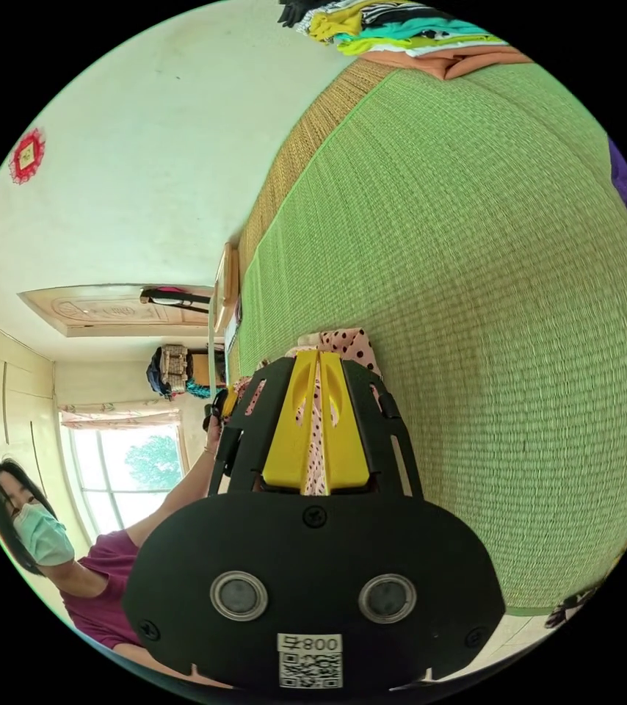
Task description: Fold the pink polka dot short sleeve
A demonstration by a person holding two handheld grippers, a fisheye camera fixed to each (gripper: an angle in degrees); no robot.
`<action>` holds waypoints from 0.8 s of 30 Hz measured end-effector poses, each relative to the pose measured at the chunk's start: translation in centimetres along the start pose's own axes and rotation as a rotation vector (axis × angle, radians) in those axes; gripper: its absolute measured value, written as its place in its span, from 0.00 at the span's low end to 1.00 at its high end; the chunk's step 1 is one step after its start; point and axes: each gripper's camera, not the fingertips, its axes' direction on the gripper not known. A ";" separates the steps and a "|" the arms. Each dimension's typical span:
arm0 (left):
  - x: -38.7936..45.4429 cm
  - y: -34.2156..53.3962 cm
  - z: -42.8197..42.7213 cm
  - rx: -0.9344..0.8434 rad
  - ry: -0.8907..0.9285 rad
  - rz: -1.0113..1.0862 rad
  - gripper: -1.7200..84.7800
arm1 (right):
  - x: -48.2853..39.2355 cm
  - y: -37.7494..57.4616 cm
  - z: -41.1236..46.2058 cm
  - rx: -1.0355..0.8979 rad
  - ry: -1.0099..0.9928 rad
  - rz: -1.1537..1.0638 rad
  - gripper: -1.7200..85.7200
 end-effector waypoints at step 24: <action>-1.6 -1.6 20.3 -0.112 -0.330 0.387 0.11 | -8.7 2.7 16.7 -0.061 0.541 -0.457 0.09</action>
